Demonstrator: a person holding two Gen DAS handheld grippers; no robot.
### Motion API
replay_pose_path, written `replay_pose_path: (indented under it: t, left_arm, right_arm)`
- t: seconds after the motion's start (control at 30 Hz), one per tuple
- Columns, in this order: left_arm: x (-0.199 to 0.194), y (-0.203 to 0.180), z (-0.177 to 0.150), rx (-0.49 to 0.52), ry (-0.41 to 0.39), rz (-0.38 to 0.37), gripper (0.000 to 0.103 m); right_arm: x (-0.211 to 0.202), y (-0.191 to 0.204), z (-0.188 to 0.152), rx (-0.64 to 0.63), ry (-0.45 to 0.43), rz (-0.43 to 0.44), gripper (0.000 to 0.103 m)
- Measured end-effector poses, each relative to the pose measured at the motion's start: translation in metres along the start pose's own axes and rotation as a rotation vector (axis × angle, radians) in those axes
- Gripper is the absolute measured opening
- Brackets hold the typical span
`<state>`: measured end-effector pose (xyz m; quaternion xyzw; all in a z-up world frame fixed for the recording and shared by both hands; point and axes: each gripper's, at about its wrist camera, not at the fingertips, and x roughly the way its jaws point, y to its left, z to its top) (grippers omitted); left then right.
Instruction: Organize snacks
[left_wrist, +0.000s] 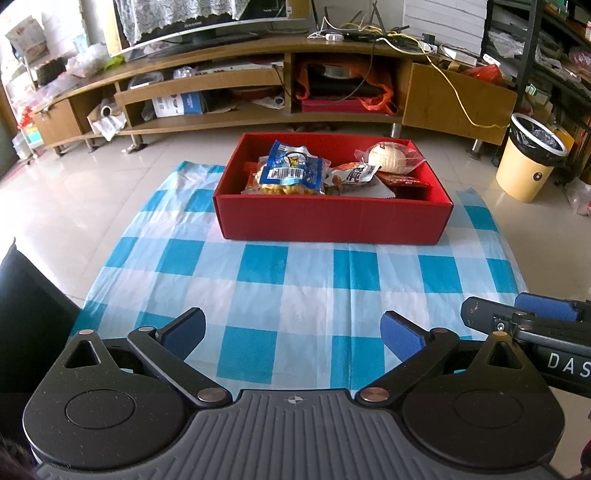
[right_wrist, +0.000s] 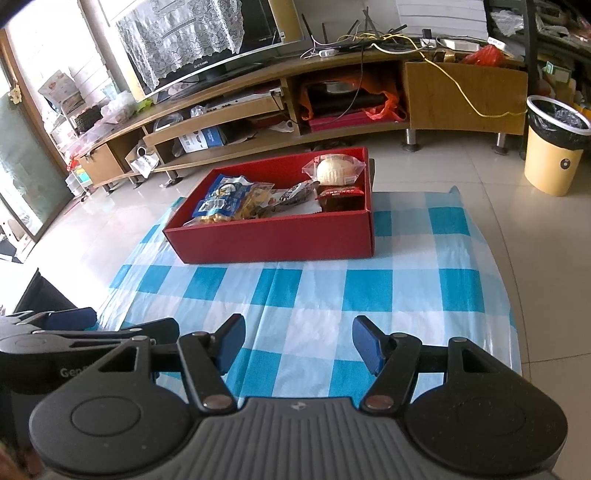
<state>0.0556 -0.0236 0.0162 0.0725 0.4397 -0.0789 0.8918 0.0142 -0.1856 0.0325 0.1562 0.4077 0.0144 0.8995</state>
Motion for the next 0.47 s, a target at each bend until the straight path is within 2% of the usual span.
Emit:
replay_pose_path:
  t: [0.47]
  left_arm:
    - [-0.0055,0.0000,-0.0040,0.003,-0.021,0.012,0.103]
  right_arm:
    - [-0.0048,0.0011,-0.0034,-0.001,-0.006,0.006,0.061]
